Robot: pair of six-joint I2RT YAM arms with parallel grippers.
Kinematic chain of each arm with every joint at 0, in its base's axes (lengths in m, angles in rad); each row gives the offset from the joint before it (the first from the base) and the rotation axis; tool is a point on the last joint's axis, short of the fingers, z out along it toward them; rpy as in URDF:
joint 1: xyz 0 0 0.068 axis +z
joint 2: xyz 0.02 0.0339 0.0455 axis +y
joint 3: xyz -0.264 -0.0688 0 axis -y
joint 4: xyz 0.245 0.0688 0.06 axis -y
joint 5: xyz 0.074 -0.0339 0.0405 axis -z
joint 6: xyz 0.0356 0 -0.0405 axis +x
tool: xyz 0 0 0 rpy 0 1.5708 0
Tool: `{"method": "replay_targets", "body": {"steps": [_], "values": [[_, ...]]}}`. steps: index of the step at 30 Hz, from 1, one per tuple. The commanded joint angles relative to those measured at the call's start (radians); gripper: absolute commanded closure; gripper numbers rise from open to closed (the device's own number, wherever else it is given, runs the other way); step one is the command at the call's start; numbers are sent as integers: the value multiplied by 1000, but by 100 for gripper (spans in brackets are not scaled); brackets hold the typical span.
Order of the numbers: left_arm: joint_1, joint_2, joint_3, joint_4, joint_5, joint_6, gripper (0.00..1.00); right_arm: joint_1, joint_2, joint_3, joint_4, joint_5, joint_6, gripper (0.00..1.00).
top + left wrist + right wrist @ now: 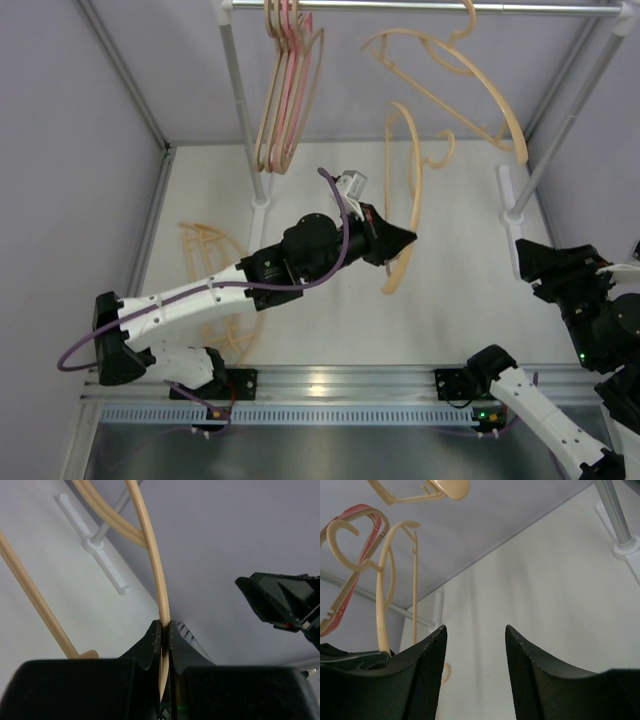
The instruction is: Organize the hangers
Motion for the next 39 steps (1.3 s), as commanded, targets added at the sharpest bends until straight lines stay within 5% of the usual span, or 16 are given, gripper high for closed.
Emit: {"method": "replay_targets", "body": {"steps": [1, 9, 24, 39], "values": [[1, 33, 79, 117, -93, 9, 100, 12, 31, 41, -11, -1, -24, 52], [1, 44, 124, 126, -214, -12, 100, 14, 41, 61, -18, -6, -25, 52], [9, 146, 324, 146, -215, 97, 100, 14, 46, 62, -23, -18, -25, 52], [145, 376, 680, 82, -30, 68, 100, 12, 52, 91, -43, -19, -36, 52]]}}
